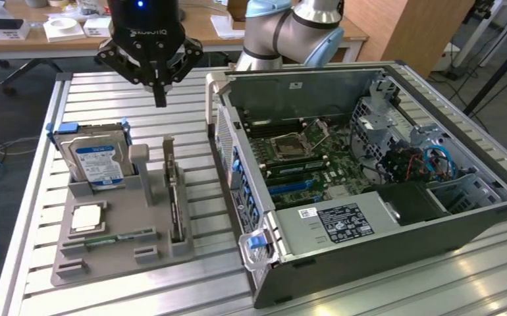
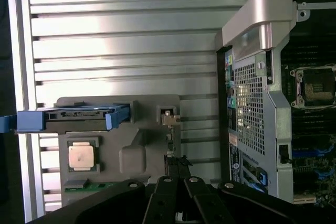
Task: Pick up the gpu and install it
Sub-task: 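Reach for the gpu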
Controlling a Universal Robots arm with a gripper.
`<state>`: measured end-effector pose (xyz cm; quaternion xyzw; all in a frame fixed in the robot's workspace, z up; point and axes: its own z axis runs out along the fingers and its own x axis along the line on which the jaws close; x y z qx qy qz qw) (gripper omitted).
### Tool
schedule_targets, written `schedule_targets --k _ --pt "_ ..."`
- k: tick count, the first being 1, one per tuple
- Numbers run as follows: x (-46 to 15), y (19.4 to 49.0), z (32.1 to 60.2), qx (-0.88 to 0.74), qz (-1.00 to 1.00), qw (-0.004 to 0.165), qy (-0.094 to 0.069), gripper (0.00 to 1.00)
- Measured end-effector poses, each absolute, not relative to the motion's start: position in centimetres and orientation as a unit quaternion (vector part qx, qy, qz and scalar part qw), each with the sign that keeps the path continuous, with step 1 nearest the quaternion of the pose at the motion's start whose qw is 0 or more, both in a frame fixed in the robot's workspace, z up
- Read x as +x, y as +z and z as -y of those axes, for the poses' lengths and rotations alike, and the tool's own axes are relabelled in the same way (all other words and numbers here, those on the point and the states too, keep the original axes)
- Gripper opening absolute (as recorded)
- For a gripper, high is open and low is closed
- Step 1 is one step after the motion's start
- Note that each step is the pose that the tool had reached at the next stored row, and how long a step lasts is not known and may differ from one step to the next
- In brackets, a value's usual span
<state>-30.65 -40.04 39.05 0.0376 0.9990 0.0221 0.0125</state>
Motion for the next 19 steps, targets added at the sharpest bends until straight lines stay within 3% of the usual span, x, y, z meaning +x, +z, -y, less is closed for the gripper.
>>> schedule_targets --k 19 --pt "-31.1 39.0 43.6 0.038 -0.999 0.012 0.022 0.10"
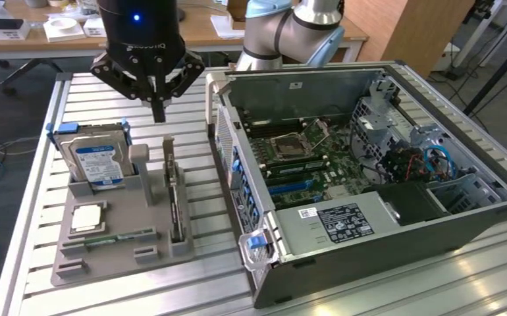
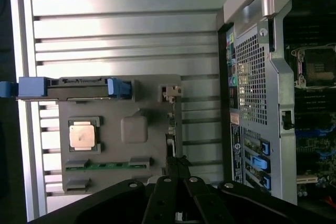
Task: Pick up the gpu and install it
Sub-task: 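Reach for the gpu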
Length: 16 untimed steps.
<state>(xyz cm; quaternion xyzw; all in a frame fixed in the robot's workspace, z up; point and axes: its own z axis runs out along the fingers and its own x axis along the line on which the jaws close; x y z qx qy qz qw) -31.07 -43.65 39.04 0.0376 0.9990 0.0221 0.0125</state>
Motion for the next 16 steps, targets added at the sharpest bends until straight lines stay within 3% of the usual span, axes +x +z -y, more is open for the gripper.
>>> schedule_targets --k 16 --pt "-31.1 39.0 45.7 0.038 -0.999 0.013 0.022 0.10"
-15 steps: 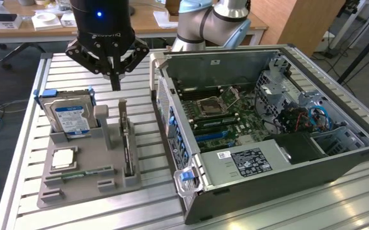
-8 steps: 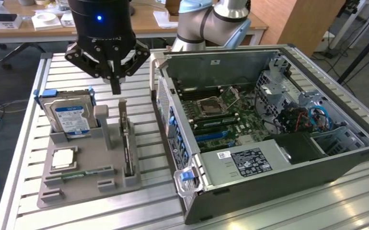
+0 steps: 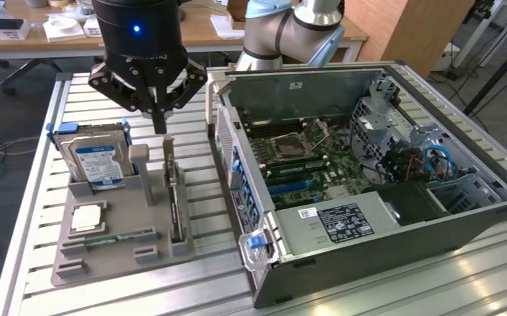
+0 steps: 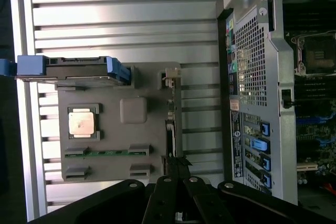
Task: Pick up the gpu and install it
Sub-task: 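Pick up the gpu and move the gpu toward the slot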
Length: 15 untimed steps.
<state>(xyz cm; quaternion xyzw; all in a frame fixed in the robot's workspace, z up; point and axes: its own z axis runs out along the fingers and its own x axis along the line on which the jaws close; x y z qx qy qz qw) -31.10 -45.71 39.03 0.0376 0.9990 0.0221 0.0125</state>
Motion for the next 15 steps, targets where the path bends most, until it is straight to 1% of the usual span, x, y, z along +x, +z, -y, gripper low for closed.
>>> schedule_targets --k 12,13,14,15 --pt "-31.10 39.03 45.72 0.038 -0.999 0.012 0.022 0.10" --pt "-31.10 39.03 45.72 0.038 -0.999 0.013 0.022 0.11" --pt "-31.10 39.03 45.72 0.038 -0.999 0.013 0.022 0.17" --pt "-31.10 39.03 45.72 0.038 -0.999 0.012 0.022 0.17"
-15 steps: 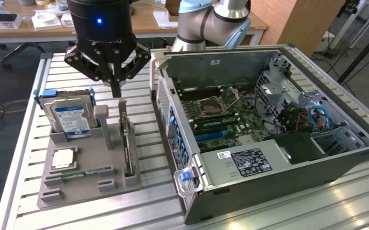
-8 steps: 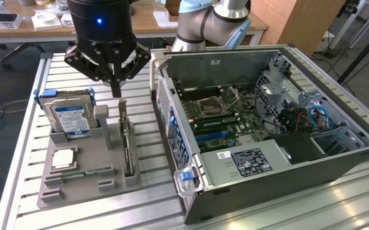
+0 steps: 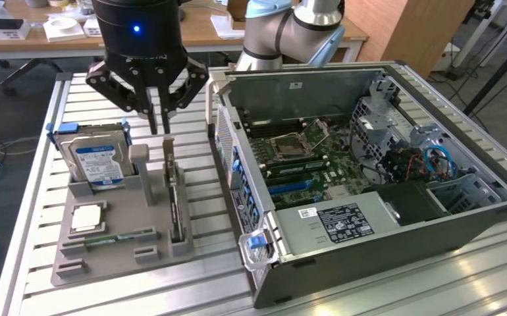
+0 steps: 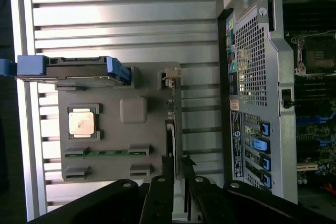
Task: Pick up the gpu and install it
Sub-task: 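Pick up the gpu and move the gpu toward the slot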
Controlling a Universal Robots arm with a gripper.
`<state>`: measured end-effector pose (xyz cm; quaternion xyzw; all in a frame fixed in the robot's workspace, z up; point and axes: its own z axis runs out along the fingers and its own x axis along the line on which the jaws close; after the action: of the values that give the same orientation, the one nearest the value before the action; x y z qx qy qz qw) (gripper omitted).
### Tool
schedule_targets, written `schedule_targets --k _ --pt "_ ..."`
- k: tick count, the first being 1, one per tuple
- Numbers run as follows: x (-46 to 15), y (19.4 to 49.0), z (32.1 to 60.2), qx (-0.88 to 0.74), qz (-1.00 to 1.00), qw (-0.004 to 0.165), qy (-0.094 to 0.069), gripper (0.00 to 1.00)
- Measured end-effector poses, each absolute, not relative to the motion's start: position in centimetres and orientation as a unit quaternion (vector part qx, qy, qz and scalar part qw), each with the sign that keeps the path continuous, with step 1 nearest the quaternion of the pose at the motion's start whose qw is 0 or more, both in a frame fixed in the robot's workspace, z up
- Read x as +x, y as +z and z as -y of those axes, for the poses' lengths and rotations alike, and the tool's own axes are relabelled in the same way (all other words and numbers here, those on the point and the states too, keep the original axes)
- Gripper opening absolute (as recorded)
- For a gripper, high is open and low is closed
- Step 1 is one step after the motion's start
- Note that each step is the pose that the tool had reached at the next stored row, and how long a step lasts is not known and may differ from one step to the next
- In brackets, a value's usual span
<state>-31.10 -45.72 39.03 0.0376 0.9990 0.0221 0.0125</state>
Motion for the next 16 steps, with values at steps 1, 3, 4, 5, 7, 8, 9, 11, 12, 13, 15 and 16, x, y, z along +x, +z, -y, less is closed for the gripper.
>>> schedule_targets --k 1,3,4,5,7,8,9,11,12,13,15,16 --pt "-31.10 39.03 45.72 0.038 -0.999 0.012 0.022 0.23" --pt "-31.10 39.03 45.71 0.038 -0.999 0.012 0.022 0.29" --pt "-31.10 39.03 45.71 0.038 -0.999 0.012 0.022 0.35" --pt "-31.10 39.03 45.72 0.038 -0.999 0.013 0.022 0.35" --pt "-31.10 39.03 45.72 0.038 -0.999 0.012 0.022 0.47" --pt "-31.10 39.03 45.72 0.038 -0.999 0.012 0.022 0.52" --pt "-31.10 39.03 45.72 0.038 -0.999 0.012 0.022 0.52" --pt "-31.10 39.03 45.71 0.038 -0.999 0.012 0.022 0.59" --pt "-31.10 39.03 45.71 0.038 -0.999 0.012 0.022 0.59" --pt "-31.10 39.03 45.72 0.038 -0.999 0.012 0.022 0.59" --pt "-31.10 39.02 45.72 0.038 -0.999 0.012 0.022 0.59" --pt "-31.10 38.98 45.72 0.038 -0.999 0.013 0.022 0.59"
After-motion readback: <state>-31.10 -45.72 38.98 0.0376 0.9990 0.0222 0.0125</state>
